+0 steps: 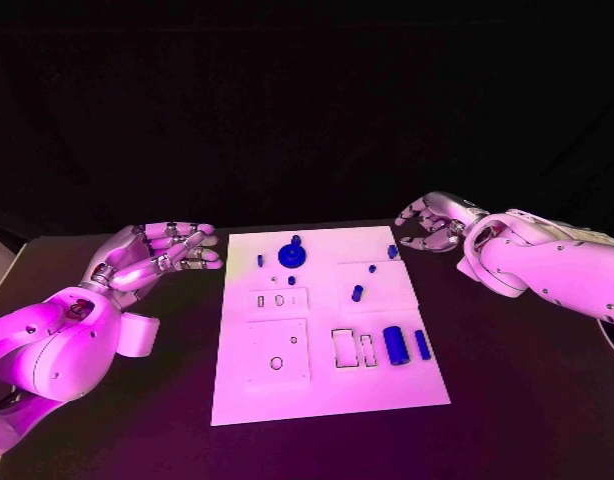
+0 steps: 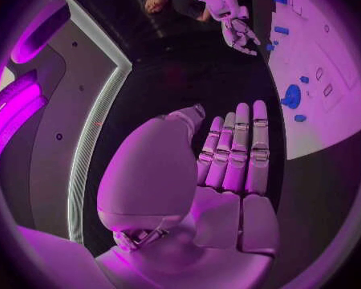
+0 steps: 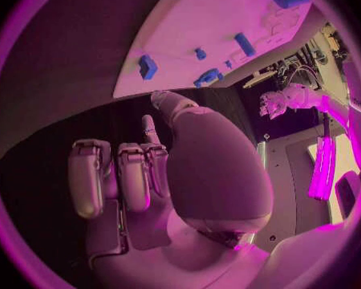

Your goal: Assemble the parts on the task board

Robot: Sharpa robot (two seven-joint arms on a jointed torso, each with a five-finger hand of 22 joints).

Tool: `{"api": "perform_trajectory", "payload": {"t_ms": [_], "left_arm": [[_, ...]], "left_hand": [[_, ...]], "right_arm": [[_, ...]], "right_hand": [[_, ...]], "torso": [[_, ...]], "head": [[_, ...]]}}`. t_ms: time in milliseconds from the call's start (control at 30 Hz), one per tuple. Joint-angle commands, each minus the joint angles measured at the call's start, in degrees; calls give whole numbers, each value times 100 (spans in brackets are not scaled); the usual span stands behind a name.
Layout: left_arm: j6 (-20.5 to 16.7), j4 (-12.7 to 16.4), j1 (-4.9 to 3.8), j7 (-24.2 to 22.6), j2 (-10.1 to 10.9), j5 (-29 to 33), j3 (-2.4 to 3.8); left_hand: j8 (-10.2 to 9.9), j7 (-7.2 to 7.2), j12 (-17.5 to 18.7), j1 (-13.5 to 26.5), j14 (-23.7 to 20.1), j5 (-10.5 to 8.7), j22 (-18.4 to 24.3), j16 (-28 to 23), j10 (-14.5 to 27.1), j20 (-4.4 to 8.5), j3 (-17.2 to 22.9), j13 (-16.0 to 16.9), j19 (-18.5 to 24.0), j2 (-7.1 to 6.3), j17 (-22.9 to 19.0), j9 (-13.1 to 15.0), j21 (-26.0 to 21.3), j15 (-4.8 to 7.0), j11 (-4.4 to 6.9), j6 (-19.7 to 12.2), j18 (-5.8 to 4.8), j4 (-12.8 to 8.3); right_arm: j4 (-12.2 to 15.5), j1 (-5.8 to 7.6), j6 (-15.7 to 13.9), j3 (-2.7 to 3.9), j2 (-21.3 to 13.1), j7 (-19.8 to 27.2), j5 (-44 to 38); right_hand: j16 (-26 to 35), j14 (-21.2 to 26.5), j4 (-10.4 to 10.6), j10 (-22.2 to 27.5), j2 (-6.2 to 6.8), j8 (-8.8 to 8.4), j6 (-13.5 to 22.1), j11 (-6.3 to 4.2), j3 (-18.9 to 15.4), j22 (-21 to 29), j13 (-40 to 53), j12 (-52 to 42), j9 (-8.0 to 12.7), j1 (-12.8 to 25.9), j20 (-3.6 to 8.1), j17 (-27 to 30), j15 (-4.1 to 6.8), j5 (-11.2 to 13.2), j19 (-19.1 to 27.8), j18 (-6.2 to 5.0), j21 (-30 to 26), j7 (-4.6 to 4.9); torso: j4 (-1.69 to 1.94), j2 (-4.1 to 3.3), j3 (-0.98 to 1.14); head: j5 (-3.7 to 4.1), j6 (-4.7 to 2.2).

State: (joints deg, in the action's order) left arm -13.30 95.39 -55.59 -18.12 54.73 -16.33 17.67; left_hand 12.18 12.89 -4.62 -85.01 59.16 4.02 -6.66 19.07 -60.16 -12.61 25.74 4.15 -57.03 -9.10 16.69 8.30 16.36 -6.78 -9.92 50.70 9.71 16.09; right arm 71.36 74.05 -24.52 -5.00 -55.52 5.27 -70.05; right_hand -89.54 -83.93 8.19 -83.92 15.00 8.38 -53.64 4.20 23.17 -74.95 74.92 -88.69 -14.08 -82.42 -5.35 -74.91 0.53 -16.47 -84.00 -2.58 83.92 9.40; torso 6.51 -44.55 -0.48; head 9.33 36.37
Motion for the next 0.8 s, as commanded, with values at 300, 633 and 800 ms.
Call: {"api": "perform_trajectory", "payload": {"t_ms": [300,633,800], "left_arm": [[101,-19,21,-53,-18,-10,4],[100,-34,27,-50,-24,-10,4],[99,-35,29,-49,-24,-10,4]], "left_hand": [[28,52,23,15,-43,-34,-7,40,-57,14,37,5,11,-52,11,6,29,1,1,0,72,-10],[28,52,23,15,-43,-34,-7,40,-57,14,37,5,11,-52,11,6,29,1,1,0,72,-10],[28,52,23,15,-43,-34,-7,40,-57,14,37,5,11,-52,11,6,29,1,1,0,72,-10]], "right_arm": [[-217,-131,588,-13,117,115,-249],[-359,-188,520,-16,269,-30,-326],[-403,-200,505,-16,327,-81,-333]], "right_hand": [[-15,-584,-7,-437,30,-70,115,41,-78,-842,1341,30,27,-11,-10,-1405,-52,78,-366,93,19,17],[-17,-585,46,-453,9,-89,133,59,-149,-841,1358,14,34,48,-30,-1411,-72,84,-366,92,16,34],[-18,-586,63,-458,-3,-86,124,61,-166,-843,1362,10,33,63,-34,-1416,-75,74,-367,92,18,35]], "torso": [[4,-2,-14],[14,7,-30],[6,5,-28]], "head": [[39,52],[16,96],[7,107]]}}
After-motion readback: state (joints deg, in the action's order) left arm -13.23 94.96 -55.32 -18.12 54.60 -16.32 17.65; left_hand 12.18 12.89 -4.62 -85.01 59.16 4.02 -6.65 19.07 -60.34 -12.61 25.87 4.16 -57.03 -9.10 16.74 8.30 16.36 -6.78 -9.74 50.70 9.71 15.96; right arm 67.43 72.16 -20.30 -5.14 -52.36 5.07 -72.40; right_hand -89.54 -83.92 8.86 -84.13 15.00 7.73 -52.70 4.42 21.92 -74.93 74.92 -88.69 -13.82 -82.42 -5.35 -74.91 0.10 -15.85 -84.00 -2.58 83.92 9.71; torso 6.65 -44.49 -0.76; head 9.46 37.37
